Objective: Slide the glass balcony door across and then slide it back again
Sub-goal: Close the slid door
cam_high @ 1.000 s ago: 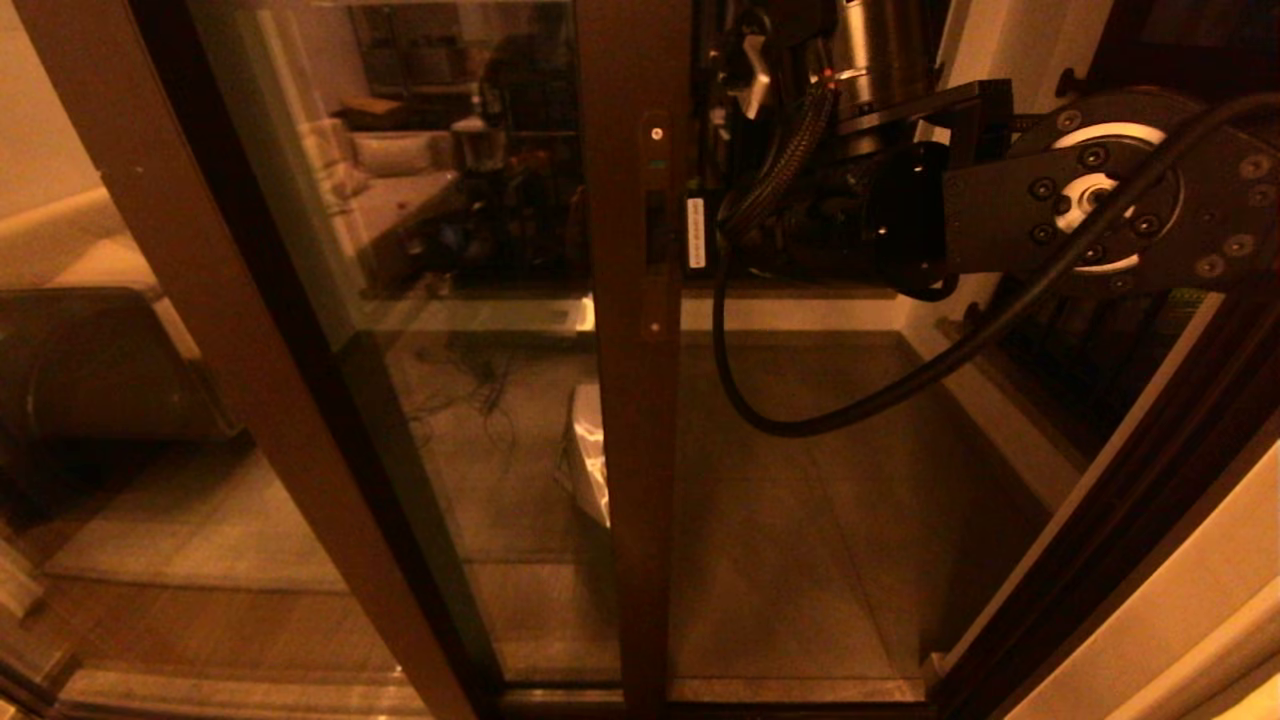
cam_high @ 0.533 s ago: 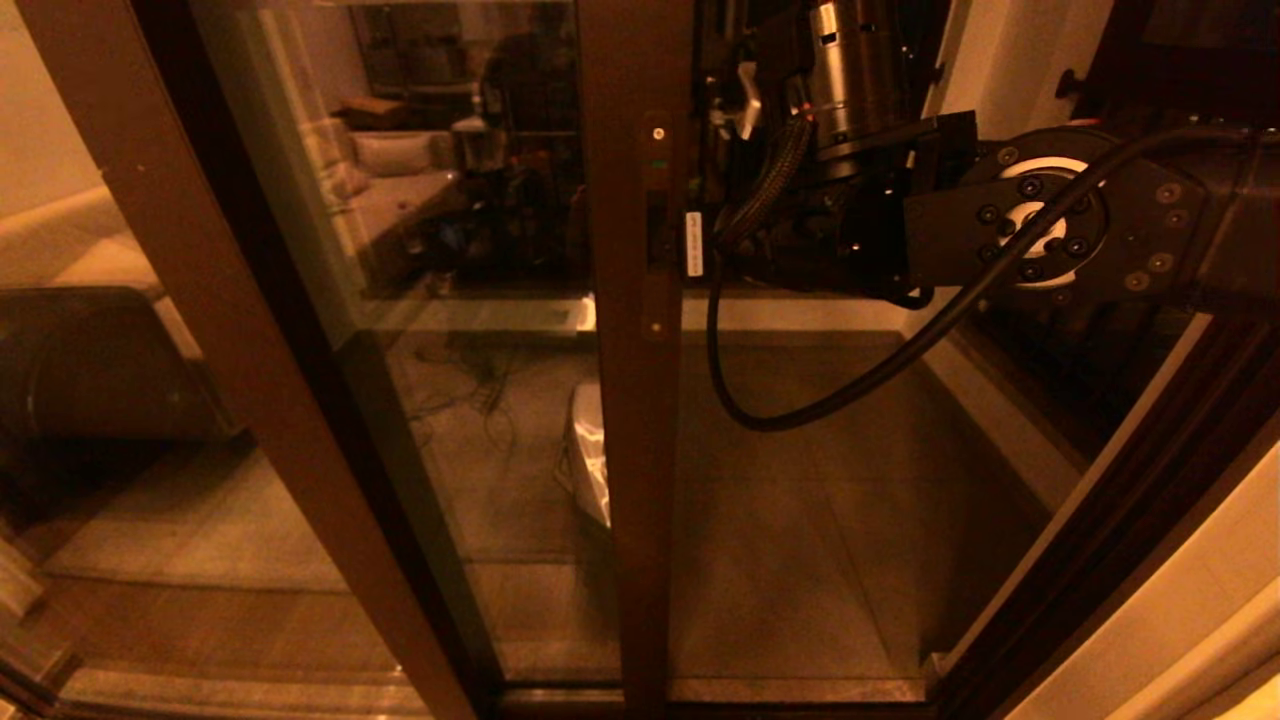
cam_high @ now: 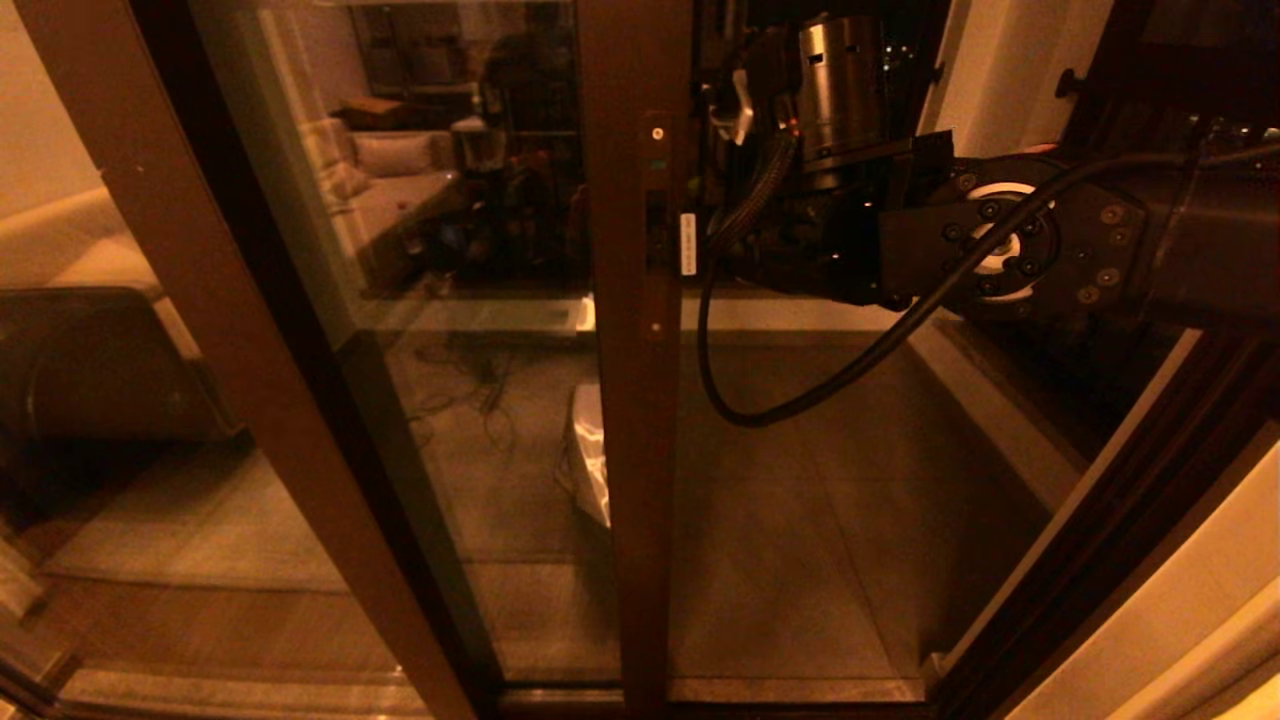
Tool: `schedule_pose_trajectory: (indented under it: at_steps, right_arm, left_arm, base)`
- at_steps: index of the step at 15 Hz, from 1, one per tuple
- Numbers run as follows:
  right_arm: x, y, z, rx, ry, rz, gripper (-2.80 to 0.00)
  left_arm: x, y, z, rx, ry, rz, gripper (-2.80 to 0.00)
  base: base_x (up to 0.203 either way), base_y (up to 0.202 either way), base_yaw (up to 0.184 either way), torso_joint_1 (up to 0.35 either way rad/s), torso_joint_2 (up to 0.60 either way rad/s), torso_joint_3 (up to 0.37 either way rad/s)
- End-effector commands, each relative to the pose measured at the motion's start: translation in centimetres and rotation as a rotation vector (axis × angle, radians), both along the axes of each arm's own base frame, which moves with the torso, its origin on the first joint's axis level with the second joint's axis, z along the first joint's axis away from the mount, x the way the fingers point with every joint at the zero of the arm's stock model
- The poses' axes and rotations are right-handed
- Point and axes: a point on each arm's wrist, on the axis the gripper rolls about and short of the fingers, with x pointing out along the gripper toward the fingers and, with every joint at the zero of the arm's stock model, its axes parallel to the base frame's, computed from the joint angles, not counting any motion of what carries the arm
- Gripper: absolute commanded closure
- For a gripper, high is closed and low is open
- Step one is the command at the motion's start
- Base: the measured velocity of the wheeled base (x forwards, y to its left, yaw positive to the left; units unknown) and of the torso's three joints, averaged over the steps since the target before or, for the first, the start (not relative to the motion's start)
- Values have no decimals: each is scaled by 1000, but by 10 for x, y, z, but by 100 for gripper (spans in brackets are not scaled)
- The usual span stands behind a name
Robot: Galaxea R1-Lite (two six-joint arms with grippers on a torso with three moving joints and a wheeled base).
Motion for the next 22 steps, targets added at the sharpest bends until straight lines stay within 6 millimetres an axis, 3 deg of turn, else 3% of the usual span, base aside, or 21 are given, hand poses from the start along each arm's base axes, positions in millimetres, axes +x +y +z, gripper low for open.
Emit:
schedule_pose_trajectory:
  at_steps: [1, 11, 22]
  right_arm:
    - [7, -2, -4, -3, 2, -16, -280]
    - [14, -22, 3, -4, -11, -66, -280]
    - [16, -29, 3, -9, -10, -83, -280]
  left_arm:
    - [0, 0, 0, 0, 0, 0, 0]
    - [0, 0, 0, 0, 0, 0, 0]
    - [0, 0, 0, 0, 0, 0, 0]
  base:
    - [0, 0, 0, 0, 0, 0]
    - [0, 0, 0, 0, 0, 0]
    - [0, 0, 0, 0, 0, 0]
